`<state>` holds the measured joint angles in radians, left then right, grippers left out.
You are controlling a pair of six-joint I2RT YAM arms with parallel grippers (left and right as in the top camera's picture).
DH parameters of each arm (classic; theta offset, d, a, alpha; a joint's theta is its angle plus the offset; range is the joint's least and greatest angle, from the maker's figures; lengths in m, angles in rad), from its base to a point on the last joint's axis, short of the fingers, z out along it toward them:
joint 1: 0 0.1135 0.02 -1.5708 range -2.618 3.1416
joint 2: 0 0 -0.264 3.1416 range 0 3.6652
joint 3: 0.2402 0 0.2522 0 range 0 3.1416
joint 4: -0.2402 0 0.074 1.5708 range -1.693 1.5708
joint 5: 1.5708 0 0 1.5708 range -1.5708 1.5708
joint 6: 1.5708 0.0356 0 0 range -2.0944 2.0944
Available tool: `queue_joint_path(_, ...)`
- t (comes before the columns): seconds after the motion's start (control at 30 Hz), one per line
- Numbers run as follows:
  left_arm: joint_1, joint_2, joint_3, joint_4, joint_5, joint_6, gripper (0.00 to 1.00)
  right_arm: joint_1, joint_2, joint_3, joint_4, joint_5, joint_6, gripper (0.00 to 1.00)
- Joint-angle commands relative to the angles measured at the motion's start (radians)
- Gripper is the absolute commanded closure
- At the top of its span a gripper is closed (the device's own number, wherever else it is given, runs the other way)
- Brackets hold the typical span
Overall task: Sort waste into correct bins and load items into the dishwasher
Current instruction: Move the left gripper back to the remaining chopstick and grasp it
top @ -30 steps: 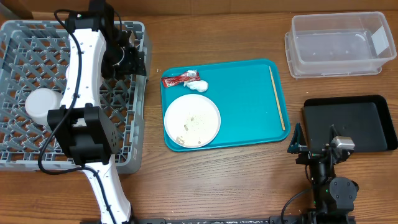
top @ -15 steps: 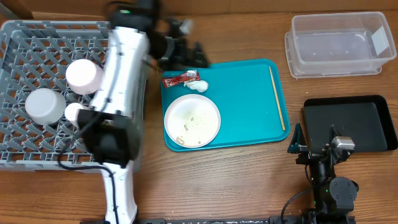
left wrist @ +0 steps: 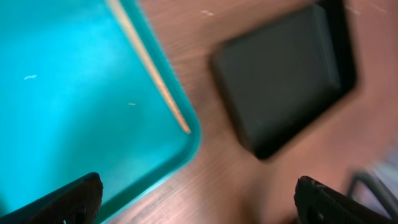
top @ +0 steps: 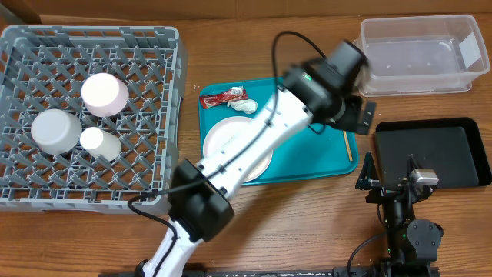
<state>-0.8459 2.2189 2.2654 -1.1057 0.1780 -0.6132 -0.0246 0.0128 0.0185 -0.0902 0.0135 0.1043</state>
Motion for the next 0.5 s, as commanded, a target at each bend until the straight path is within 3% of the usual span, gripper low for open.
queue_joint_path(0.0, -0.035, -0.011, 0.006, 0.006, -0.405, -0.257, 0.00, -0.003, -0.010, -0.011, 0.006, -0.001, 0.004, 0.00)
queue_joint_path(0.13, -0.064, 0.012, 0.006, 0.012, -0.528, -0.320, 0.00, -0.003, -0.010, -0.011, 0.006, -0.001, 0.004, 0.00)
queue_joint_path(0.27, -0.064, 0.073, 0.006, 0.050, -0.537, -0.383, 0.00, -0.003, -0.010, -0.011, 0.006, -0.001, 0.004, 0.00)
queue_joint_path(0.47, -0.068, 0.190, 0.006, 0.171, -0.546, -0.377, 0.04, -0.003, -0.010, -0.011, 0.006, -0.001, 0.004, 0.00)
